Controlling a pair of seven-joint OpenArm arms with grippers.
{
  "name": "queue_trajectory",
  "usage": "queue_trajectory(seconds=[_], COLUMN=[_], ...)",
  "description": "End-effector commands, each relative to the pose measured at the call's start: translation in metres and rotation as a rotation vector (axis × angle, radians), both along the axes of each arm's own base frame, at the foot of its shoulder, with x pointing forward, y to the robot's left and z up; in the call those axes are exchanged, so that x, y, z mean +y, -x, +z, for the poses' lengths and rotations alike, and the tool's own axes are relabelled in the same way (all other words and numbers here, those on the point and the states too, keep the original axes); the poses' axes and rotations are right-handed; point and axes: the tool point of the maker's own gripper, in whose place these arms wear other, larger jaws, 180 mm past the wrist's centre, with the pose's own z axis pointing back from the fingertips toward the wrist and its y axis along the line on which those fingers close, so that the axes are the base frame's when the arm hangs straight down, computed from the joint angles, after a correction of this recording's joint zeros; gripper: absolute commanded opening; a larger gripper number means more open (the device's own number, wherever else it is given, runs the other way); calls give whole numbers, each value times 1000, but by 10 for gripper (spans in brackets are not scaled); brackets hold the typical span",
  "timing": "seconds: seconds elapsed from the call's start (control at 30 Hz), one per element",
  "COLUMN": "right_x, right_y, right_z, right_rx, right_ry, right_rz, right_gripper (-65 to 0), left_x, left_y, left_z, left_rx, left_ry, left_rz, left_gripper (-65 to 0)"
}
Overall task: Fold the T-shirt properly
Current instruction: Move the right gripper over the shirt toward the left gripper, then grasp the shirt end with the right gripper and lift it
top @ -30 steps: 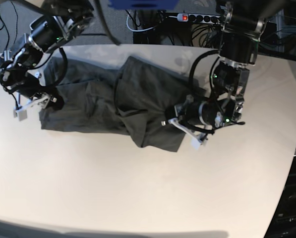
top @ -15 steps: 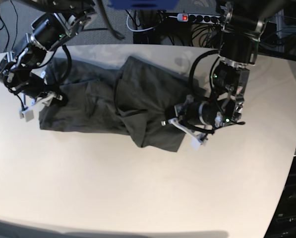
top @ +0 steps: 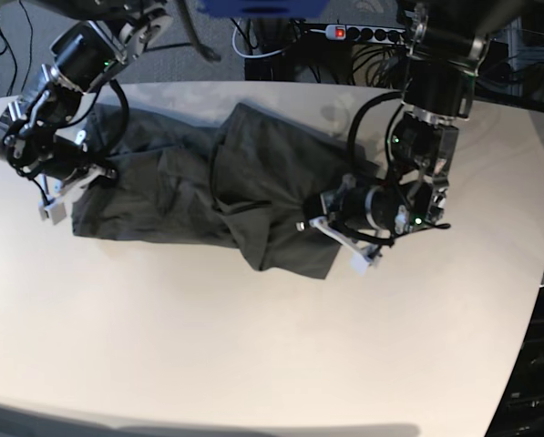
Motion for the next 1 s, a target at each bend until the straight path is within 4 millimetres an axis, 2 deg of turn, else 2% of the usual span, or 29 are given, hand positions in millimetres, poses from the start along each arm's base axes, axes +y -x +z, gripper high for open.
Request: queue_trajectory(seconds=[0.0, 0.1, 0.17, 0.3, 0.4, 0.53, 0.7, 0.83, 0.97], right_x=[-7, -11, -4, 23, 34, 51, 87, 120, 140], right_y=[-9, -13, -17, -22, -24, -13, 2, 1, 0], right_z=[13, 32, 37, 35, 34, 24, 12, 12, 13], right_rx=[-34, -79, -93, -93, -92, -58, -20, -48, -59], right_ry=[42, 117, 138, 129, 129, 126, 117, 106, 105], right_rz=[10, 41, 78, 164, 210, 283, 428, 537, 615], right_gripper=[-641, -641, -641, -641, -641, -641, -641, -640, -640], left_x=[35, 35, 35, 35, 34, 34, 34, 34, 34], left_y=[31, 32, 32, 32, 33, 33, 33, 33, 33], left_z=[-31, -31, -31, -31, -31, -31, -31, -32, -32], left_rx=[124, 126, 126, 125, 127, 127, 127, 128, 128], left_ry=[-175, -175, -175, -175, -173, -173, -173, -173, -173], left_rz=[-1, -1, -1, -2, -3, -3, -3, -3, -3], left_gripper=[-627, -627, -627, -627, -627, -627, -627, -627, -627])
